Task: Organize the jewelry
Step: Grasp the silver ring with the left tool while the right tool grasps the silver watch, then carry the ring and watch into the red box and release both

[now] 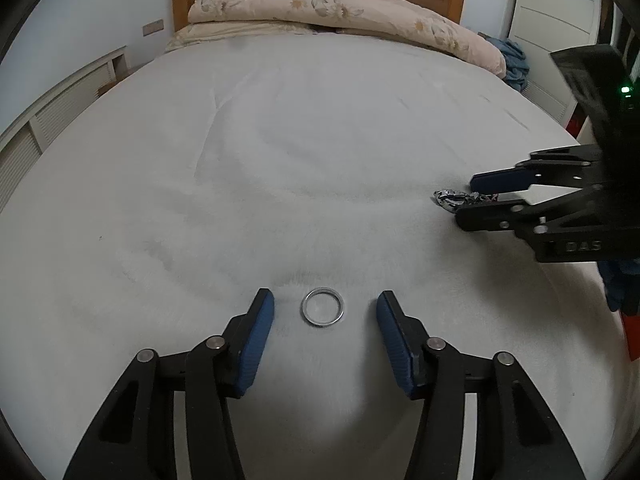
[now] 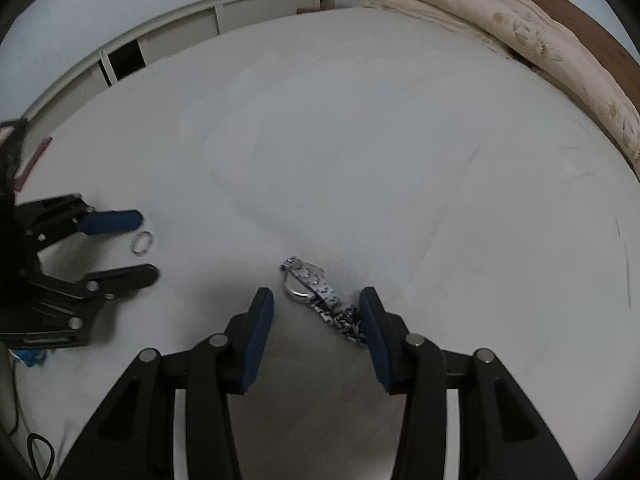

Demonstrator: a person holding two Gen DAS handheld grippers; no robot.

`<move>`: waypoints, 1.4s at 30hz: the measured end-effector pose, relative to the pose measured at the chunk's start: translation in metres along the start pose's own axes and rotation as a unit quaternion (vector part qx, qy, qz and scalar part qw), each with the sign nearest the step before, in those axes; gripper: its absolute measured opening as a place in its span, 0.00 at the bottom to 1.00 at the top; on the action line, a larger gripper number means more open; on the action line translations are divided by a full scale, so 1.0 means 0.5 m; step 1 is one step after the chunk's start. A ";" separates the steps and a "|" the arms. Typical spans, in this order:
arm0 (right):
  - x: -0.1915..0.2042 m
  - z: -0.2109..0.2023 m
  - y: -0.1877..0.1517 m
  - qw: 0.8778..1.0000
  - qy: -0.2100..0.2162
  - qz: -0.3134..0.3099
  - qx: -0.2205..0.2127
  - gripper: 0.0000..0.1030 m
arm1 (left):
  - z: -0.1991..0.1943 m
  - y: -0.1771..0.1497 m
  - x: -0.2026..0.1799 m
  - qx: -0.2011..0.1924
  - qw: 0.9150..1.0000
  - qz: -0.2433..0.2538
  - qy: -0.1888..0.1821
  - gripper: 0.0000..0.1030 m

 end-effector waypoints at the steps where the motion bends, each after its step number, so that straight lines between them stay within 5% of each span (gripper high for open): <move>1: -0.001 0.004 0.001 1.000 0.003 0.002 -0.001 0.42 | -0.001 -0.001 -0.001 -0.001 1.000 0.001 -0.002 0.44; 7: -0.004 0.015 0.016 1.000 0.002 0.014 -0.006 0.41 | 0.001 0.001 0.008 -0.002 1.000 -0.004 -0.008 0.27; 9: -0.004 0.016 0.017 1.000 0.005 0.021 -0.006 0.32 | 0.004 0.005 0.010 -0.001 1.000 -0.007 -0.010 0.19; 12: -0.005 0.015 0.019 0.999 0.005 0.034 -0.006 0.22 | 0.004 0.008 0.012 -0.002 1.000 -0.005 -0.009 0.19; 22: -0.007 -0.024 0.007 0.992 0.036 0.116 -0.027 0.22 | -0.013 0.011 0.016 -0.004 1.000 -0.009 -0.005 0.19; 32: 0.034 -0.170 -0.011 0.984 0.052 0.152 -0.080 0.22 | -0.083 0.009 -0.018 -0.013 1.000 -0.013 0.000 0.19; 42: 0.030 -0.372 -0.084 0.974 0.024 0.185 -0.131 0.22 | -0.187 0.037 -0.148 -0.035 0.999 0.014 -0.038 0.19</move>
Point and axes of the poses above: each gripper's, at about its wrist camera, not at the fingertips, and z roughly the way its jaws point, x to its left, y to its top, the point moved 10 cm from there along z, roughly the way its jaws point, and after that the axes turned 3 degrees about x, right-handed, at the moved point
